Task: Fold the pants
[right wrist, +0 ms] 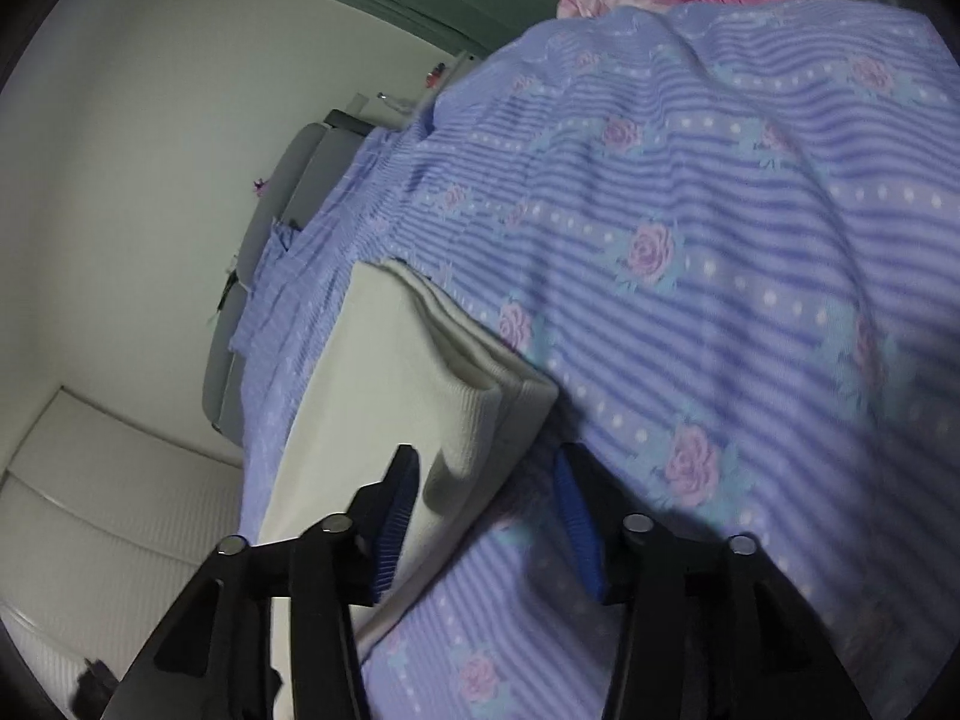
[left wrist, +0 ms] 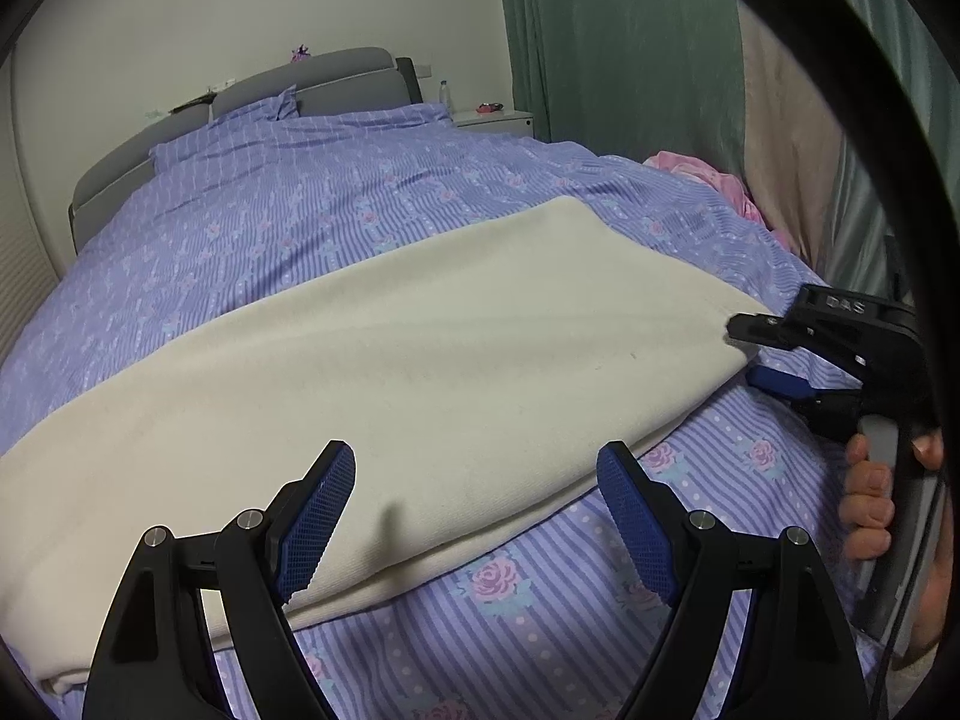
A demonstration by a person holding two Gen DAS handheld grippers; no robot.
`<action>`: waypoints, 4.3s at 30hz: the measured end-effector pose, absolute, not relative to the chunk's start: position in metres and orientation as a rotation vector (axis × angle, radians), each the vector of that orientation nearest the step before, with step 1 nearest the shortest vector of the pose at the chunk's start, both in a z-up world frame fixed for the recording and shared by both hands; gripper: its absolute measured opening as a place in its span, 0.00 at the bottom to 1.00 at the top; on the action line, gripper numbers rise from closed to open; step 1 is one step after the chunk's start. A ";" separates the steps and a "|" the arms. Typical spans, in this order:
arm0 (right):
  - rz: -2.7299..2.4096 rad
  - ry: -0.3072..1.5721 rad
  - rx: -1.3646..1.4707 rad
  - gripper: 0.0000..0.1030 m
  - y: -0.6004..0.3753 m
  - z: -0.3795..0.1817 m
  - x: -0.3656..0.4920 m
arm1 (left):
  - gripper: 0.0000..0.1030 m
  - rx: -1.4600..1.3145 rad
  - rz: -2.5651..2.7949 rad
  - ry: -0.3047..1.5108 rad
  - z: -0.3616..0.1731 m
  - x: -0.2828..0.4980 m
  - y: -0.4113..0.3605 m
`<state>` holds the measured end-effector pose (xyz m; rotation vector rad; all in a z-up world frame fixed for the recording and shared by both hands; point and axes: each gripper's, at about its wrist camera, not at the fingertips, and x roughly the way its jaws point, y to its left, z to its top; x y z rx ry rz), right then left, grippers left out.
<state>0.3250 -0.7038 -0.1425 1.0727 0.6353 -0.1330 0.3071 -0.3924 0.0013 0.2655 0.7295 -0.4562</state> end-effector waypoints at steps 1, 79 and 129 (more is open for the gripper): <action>-0.139 0.649 1.080 0.51 -0.704 -0.143 0.331 | 0.80 0.262 -0.453 0.732 0.001 0.307 -0.392; 0.209 0.569 -0.291 0.72 -0.209 0.022 0.330 | 0.85 -0.040 -0.059 0.747 0.029 0.273 0.019; 0.258 0.877 -0.108 0.27 -0.111 0.023 0.551 | 0.11 -0.151 -0.317 0.904 -0.014 0.337 0.022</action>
